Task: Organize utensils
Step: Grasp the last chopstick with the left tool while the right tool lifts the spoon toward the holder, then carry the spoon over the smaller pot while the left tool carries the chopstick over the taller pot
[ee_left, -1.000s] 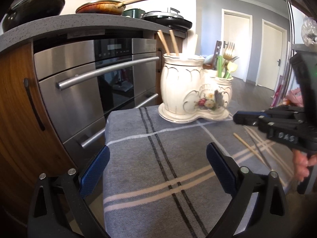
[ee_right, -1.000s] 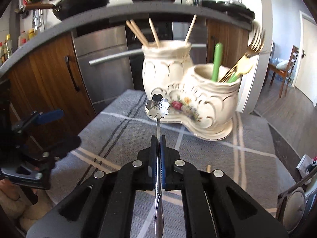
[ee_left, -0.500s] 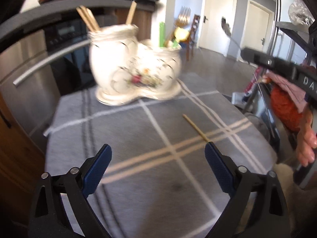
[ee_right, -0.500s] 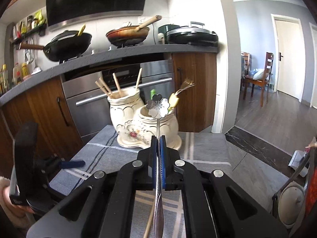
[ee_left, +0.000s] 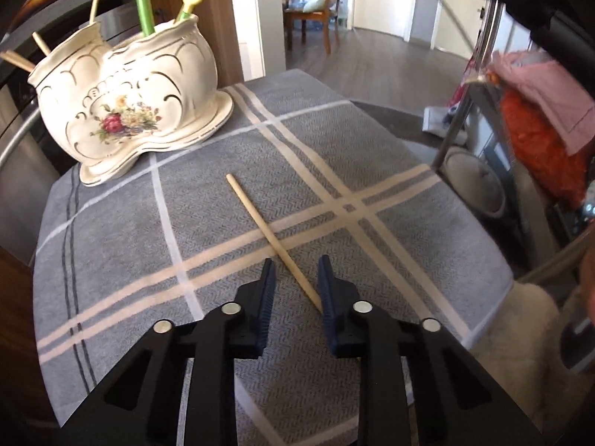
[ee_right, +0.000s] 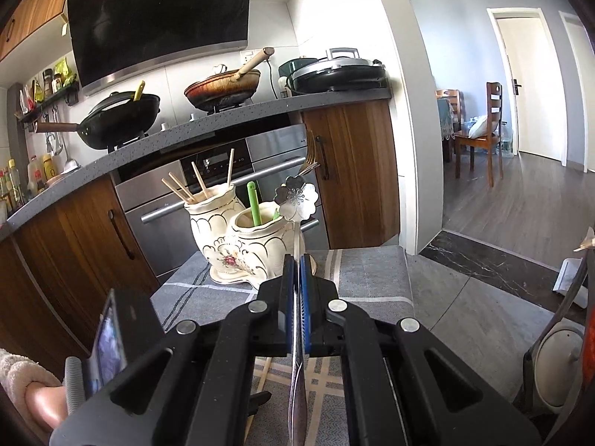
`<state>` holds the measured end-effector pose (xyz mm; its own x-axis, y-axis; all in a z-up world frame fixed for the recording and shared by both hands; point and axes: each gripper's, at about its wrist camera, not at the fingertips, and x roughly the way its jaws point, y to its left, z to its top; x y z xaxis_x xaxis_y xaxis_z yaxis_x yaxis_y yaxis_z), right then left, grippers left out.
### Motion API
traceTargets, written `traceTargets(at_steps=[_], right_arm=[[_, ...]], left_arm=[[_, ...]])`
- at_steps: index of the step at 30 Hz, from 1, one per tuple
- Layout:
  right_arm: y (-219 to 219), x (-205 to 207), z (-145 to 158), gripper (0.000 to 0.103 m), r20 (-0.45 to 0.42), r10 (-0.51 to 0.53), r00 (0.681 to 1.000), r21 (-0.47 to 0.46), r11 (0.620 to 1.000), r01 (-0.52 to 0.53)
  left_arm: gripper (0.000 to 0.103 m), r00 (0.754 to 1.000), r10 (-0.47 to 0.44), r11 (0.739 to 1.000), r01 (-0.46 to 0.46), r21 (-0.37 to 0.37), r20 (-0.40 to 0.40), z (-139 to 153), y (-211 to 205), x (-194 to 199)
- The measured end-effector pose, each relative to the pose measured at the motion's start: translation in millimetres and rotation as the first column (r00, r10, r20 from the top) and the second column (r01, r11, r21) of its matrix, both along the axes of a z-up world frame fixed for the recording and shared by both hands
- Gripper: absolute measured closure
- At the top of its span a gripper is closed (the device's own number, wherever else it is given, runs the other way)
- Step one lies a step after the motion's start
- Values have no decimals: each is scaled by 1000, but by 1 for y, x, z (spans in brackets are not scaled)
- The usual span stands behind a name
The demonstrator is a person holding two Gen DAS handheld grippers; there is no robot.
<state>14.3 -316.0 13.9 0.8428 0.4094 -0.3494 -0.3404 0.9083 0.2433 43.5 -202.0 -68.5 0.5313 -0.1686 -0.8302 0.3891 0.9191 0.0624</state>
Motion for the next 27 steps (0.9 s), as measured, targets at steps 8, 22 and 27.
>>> traceTargets(at_steps=[8,22,27], right_arm=[[-9,-5,1,100,11,6,1000,33,999,-7],[3,-10,2,100,18,33,999,21,999,-34],[8,-12,3,100,26,33,999,10,999,-33]], left_arm=[[95,1000,-21,999,21,30,-19,-1,6,6],[96,996,-28,999,27,-19,-83,3,40,12],[98,997,-70,997,69,-41,-36,8,41,8]])
